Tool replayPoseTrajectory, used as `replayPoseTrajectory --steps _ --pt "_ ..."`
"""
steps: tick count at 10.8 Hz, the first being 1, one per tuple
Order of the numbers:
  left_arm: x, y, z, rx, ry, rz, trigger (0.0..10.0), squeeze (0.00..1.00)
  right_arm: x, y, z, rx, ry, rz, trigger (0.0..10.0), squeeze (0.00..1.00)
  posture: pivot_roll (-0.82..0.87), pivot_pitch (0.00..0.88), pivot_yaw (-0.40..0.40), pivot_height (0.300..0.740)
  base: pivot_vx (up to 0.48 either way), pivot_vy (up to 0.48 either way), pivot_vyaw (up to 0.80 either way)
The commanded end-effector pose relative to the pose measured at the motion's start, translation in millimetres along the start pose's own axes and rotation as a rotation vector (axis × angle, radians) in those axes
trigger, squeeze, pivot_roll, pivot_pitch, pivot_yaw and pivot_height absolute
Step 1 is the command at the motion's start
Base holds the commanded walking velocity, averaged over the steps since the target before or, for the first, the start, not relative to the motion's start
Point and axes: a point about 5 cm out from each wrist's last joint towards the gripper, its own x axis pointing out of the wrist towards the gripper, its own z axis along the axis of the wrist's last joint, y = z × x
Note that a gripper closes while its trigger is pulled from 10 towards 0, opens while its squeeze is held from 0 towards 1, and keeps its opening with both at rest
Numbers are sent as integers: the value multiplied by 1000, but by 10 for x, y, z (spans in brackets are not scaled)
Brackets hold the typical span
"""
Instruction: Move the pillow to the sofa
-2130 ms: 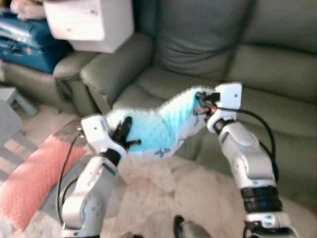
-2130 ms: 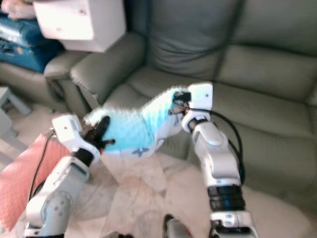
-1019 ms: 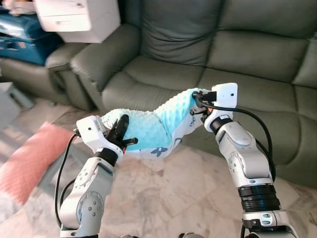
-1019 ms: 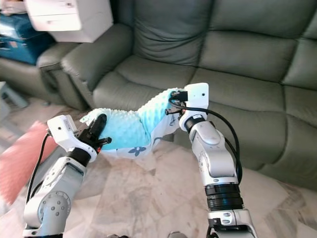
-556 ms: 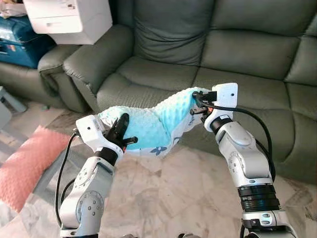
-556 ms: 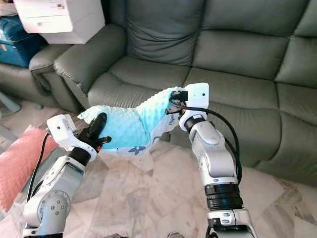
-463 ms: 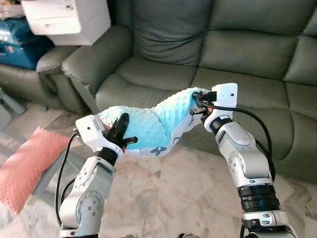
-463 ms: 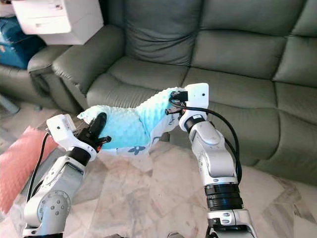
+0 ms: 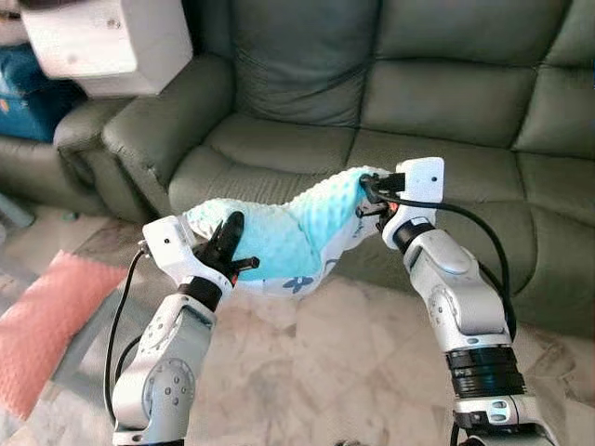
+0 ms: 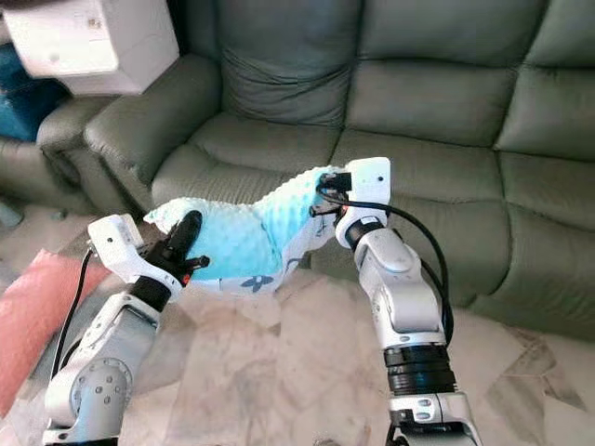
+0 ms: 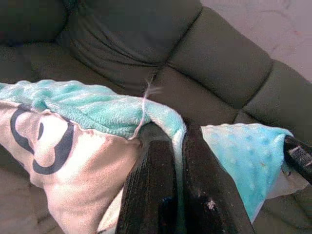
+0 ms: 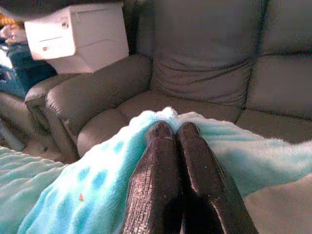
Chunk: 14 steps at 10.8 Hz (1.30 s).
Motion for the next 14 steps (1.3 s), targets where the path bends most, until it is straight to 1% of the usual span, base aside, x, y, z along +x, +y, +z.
replayPoseTrajectory --steps 1,7,10,11,14 --pt "3 -74 -55 -30 5 -28 0 0 15 65 51 -9 -15 27 10000 0 -303 136 78 740 330 0 -738" --pt "-6 -77 -65 -27 11 -34 0 0 8 72 55 -12 -20 31 10000 0 -304 138 78 740 342 0 -741" --pt "-5 -61 -72 -23 13 -21 0 0 9 78 61 -13 -27 34 10000 0 -303 138 80 740 325 0 0" --pt "-4 -48 -64 -26 3 -5 0 0 5 76 61 -13 -27 32 10000 0 -303 138 82 740 0 0 0" --pt "-9 8 -86 -14 19 34 0 0 3 82 49 -15 -24 32 10000 0 -300 139 81 740 0 0 0"
